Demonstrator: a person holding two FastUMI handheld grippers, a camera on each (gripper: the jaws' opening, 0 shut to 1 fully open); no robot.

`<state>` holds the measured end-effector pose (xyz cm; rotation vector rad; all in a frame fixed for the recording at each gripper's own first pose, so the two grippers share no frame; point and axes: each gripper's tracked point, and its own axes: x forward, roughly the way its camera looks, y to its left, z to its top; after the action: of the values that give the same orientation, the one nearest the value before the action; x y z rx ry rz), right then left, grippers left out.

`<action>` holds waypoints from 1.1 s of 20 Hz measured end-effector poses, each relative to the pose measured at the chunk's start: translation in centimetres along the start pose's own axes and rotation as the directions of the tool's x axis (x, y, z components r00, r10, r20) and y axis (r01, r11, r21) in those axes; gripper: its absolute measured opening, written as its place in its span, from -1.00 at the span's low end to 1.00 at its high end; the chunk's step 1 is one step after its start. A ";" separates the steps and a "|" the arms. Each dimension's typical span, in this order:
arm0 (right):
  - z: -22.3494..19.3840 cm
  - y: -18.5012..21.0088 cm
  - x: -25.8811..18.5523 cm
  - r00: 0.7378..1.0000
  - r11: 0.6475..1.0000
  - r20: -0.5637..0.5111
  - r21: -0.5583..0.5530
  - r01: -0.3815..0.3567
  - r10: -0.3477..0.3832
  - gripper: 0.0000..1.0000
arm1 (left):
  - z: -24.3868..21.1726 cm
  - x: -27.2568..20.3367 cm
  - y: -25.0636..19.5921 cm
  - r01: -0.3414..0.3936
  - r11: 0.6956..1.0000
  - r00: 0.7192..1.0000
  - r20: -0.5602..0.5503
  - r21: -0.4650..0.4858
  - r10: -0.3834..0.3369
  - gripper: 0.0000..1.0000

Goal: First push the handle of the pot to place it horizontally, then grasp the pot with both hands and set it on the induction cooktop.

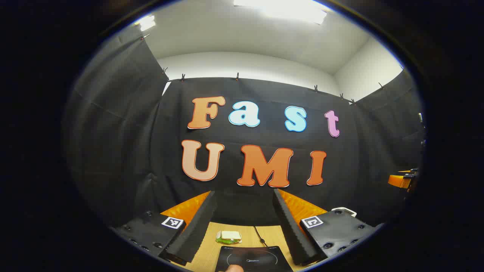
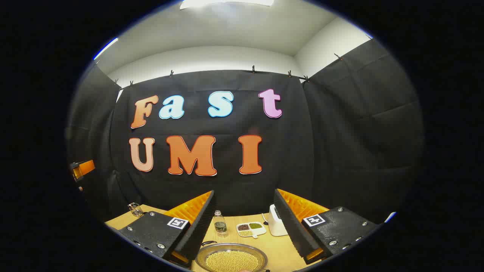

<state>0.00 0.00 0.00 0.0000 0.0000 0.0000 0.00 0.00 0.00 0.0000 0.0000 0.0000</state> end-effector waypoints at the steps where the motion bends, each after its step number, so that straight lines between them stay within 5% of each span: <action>1: -0.1 -0.1 -0.1 1.000 1.000 -0.002 -0.001 -0.001 0.001 0.90 | -0.1 -0.1 0.0 -0.001 1.000 1.000 -0.003 0.003 0.001 0.96; 19: 0.1 0.1 -0.5 0.999 0.999 -0.002 0.026 -0.041 0.041 0.88 | 0.3 -0.5 -0.7 0.004 1.000 1.000 -0.010 0.018 -0.003 0.96; 20: 0.0 0.2 -0.4 0.999 0.998 -0.002 0.037 -0.048 0.048 0.84 | 0.1 -0.7 -0.8 0.004 1.000 1.000 -0.012 0.018 -0.004 0.96; 22: -0.3 0.4 -0.7 0.998 0.996 -0.008 0.059 -0.069 0.070 0.45 | 0.1 -0.4 -0.8 0.005 1.000 1.000 -0.014 0.020 -0.005 0.97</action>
<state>-0.66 0.44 -0.26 0.0585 0.0096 0.0693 -0.45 -0.84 0.05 0.0204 0.0139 -0.0047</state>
